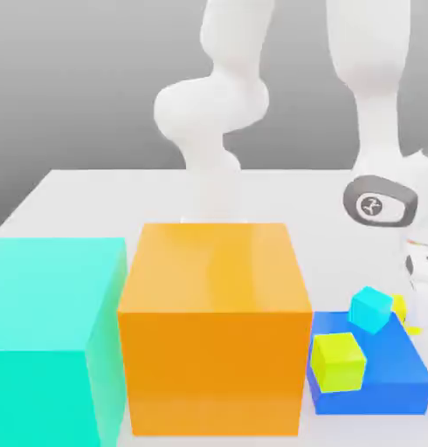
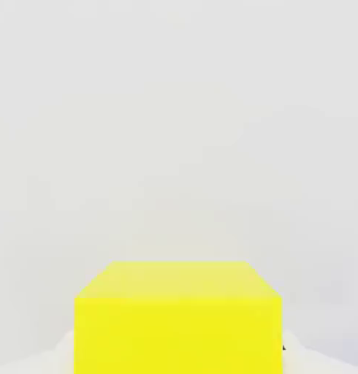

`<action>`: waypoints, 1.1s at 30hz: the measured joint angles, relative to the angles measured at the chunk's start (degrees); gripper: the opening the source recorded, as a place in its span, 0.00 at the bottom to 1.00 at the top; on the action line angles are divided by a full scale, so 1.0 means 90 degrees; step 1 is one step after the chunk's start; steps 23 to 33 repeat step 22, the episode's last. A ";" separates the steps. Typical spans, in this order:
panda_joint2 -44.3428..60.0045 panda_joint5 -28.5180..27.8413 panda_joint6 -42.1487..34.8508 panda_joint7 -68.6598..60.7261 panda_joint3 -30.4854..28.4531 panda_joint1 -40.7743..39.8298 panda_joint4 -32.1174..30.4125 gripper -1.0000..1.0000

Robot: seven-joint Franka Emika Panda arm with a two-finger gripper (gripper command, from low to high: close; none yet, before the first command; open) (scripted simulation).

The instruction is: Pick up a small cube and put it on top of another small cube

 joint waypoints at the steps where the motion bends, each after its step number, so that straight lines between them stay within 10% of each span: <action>1: -0.0223 0.0205 -0.0168 -0.0156 0.0131 -0.0087 -0.0050 0.00; 14: -0.2181 0.1634 -0.2730 -0.4002 -0.0649 -0.2359 0.0850 0.00; 19: -0.1429 0.1465 -0.2056 -0.4013 -0.0765 -0.2650 0.0706 0.00; 20: -0.1304 0.1430 -0.1908 -0.3991 -0.0764 -0.2637 0.0680 1.00; 33: -0.1304 0.1430 -0.1908 -0.3991 -0.0764 -0.2637 0.0680 1.00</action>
